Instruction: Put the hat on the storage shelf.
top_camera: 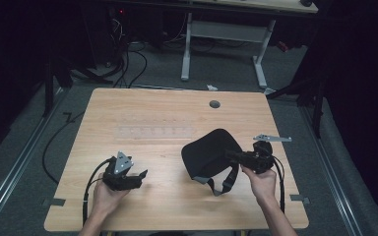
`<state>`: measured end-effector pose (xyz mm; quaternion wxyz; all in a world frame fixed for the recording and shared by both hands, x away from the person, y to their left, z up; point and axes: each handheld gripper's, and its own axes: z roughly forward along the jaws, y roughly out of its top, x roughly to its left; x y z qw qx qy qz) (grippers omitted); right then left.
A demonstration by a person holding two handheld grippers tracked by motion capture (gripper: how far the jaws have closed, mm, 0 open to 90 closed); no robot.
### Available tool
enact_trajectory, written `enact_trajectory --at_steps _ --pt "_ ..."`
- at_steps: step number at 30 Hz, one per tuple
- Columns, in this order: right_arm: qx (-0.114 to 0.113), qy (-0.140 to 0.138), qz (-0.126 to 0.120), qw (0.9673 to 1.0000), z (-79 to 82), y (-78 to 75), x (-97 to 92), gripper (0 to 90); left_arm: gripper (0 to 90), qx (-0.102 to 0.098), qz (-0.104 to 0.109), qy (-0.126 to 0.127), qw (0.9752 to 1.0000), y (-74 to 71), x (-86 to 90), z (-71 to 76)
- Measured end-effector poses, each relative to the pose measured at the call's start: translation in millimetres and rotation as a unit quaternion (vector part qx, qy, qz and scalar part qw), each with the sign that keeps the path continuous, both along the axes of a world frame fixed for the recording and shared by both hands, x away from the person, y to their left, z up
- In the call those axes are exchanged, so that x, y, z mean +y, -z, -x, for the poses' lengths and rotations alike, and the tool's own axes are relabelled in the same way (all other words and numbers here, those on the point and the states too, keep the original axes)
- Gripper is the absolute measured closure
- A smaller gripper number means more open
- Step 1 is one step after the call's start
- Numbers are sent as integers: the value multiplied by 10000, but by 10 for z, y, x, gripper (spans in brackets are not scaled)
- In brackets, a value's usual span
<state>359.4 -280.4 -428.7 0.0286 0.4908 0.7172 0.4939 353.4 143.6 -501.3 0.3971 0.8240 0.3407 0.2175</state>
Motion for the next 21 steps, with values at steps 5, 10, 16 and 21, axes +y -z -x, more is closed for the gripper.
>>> enact_trajectory --at_steps 5,10,16,21 --pt "138 -126 -7 9998 -77 -15 114 831 241 -206 -54 331 9992 -113 -165 76" --pt "225 -230 7 9995 -123 -1 202 830 237 -411 -146 642 9970 -212 -309 158" --pt "350 -322 -8 9989 -162 27 266 830 219 -579 -260 995 9930 -288 -490 230" --pt "388 -385 -22 9985 -177 20 301 830 210 -687 -350 1143 9904 -339 -594 235"
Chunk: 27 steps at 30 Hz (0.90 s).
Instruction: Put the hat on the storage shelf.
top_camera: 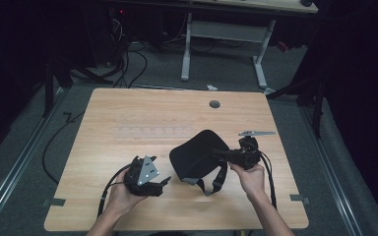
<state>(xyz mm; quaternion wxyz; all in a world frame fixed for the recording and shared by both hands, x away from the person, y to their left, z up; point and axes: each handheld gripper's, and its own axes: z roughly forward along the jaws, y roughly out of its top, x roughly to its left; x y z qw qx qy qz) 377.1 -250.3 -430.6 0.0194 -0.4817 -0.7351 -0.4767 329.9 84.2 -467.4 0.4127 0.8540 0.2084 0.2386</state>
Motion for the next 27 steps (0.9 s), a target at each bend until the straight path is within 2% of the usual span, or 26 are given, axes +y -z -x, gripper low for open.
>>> enact_trajectory --at_steps 4,5,10,18,25,27 --pt "66 -67 24 10000 -19 -3 49 830 206 -83 30 98 9999 -47 -63 -2" --pt "91 -85 19 9999 -26 -1 61 830 207 -155 17 124 9998 -63 -77 -3" --pt "182 -186 -31 9997 -51 6 120 830 206 -133 0 235 9996 -75 -124 -8" --pt "305 -319 83 9990 -83 13 227 830 209 -201 -81 381 9990 -96 -196 -3" --pt "397 -340 -13 9986 -100 11 252 828 301 -271 -86 520 9982 -100 -199 10" --pt "437 -375 -50 9983 -108 19 261 828 362 -267 -90 543 9981 -95 -200 8"
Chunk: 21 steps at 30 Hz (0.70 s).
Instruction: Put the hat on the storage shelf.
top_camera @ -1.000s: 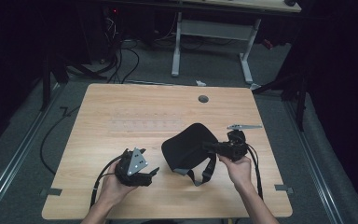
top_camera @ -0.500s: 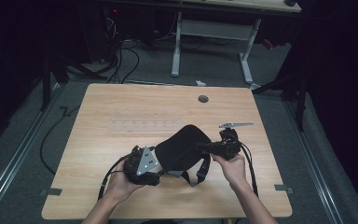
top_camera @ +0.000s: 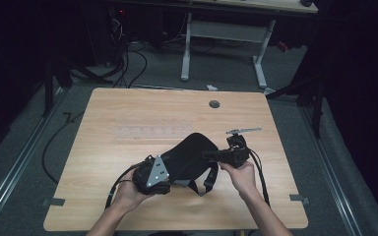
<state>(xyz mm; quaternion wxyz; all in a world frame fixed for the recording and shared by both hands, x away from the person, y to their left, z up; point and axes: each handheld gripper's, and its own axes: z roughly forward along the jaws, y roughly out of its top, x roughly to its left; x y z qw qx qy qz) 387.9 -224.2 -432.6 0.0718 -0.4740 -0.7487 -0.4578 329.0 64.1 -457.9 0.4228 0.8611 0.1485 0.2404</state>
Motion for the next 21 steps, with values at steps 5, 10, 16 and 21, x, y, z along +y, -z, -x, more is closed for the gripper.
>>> enact_trajectory --at_steps 5,10,16,21 --pt "30 -44 -10 10000 -2 10 21 826 457 -46 -71 64 9999 13 -10 7" --pt "95 -67 -77 9999 -14 24 8 820 594 -120 -65 160 9998 1 6 23" --pt "123 -28 -107 9999 -29 35 -1 804 756 -241 -166 401 9988 -39 8 42" --pt "160 2 -117 9998 -49 56 -12 791 846 -380 -248 652 9968 -73 -10 93"
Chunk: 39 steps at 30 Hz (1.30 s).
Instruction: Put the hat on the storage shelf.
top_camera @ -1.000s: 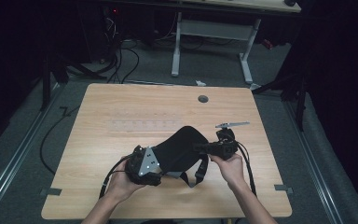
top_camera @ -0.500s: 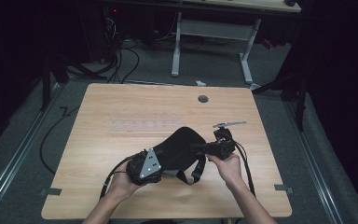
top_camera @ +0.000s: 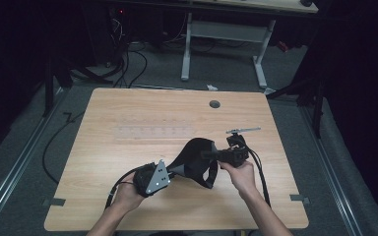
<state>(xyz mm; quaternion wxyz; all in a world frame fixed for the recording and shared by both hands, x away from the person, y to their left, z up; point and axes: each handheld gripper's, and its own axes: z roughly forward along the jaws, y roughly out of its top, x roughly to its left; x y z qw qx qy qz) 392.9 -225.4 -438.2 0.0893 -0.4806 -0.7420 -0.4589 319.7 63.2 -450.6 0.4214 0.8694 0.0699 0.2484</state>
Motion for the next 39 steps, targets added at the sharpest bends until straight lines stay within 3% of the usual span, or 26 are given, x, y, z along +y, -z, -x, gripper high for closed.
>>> enact_trajectory --at_steps 5,7,9,10,13,14,19,21,22,25,27,28,29,31,35,36,37,39 --pt "19 30 -156 9999 -9 37 -20 754 866 25 13 195 9998 -18 -8 33" --pt "84 52 -333 9994 -12 53 -37 661 867 22 17 233 9997 -29 -7 42" --pt "98 76 -357 9993 -13 55 -43 634 868 60 78 253 9996 -39 4 37" --pt "70 151 -406 9990 -20 66 -62 574 868 104 116 242 9996 -50 27 24" --pt "83 223 -508 9984 -20 72 -92 529 868 145 166 219 9995 -60 51 16" --pt "23 301 -581 9979 -6 64 -131 481 868 173 208 208 9994 -65 66 12" --pt "-253 443 -621 9968 43 3 -208 437 868 303 360 112 9988 -81 149 -18" --pt "-405 553 -589 9959 79 -30 -260 423 868 359 471 42 9982 -84 196 -35" --pt "-635 664 -567 9942 123 -31 -320 423 868 405 613 -54 9973 -95 255 -58" --pt "-745 755 -491 9931 162 3 -373 416 868 462 793 -172 9956 -113 323 -90" --pt "-943 923 -30 9913 249 131 -444 413 868 508 1040 -395 9925 -144 432 -149" --pt "-943 923 -30 9913 249 131 -444 413 867 508 1040 -395 9925 -144 432 -149" --pt "-977 972 136 9904 277 179 -462 413 867 516 1091 -478 9915 -164 484 -175" --pt "-1088 1101 490 9867 330 279 -494 412 868 540 1220 -593 9893 -191 548 -212" --pt "-1322 1375 1307 9729 393 473 -551 409 867 553 1459 -853 9841 -268 678 -303" --pt "-1414 1499 1659 9644 411 555 -578 405 867 541 1513 -926 9826 -289 710 -329" --pt "-1414 1499 1659 9644 411 555 -578 405 867 533 1577 -996 9810 -307 742 -354" --pt "-1582 1640 2037 9522 436 629 -601 403 867 502 1694 -1162 9774 -347 817 -414"
